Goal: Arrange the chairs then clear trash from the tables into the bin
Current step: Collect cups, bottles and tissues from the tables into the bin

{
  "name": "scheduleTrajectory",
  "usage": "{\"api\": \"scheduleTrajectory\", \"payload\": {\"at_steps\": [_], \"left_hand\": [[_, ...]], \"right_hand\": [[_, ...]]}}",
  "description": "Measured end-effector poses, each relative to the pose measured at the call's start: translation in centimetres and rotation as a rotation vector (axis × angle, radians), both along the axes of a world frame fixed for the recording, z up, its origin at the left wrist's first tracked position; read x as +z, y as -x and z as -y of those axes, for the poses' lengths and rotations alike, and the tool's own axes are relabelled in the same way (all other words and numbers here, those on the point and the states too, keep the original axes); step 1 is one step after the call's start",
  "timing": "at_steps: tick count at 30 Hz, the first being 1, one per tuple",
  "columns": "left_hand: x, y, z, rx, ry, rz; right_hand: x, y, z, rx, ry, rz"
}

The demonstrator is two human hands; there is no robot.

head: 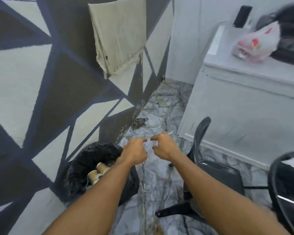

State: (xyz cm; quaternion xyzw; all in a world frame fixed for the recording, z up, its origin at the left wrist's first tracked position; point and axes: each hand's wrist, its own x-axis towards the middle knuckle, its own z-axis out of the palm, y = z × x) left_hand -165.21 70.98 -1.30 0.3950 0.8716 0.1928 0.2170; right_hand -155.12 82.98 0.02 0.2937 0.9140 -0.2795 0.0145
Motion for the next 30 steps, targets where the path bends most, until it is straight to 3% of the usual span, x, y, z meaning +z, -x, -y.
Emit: {"api": "scheduleTrajectory", "payload": {"at_steps": [8, 18, 23, 30], "left_hand": [[3.8, -17.7, -14.6, -0.418, -0.092, -0.093], [3.2, -48.4, -25.7, -0.860, -0.128, 0.042], [2.8, -55.9, -29.9, -0.930, -0.121, 0.006], [0.7, -60.6, -38.0, -0.915, -0.131, 0.011]], "right_hand": [[3.2, -22.8, -9.6, -0.456, -0.047, -0.138], [2.7, -54.7, -13.8, -0.900, -0.007, -0.187], [2.0, -62.8, -16.4, -1.001, -0.013, -0.165], [0.8, -67.2, -24.4, -1.045, 0.016, -0.188]]}}
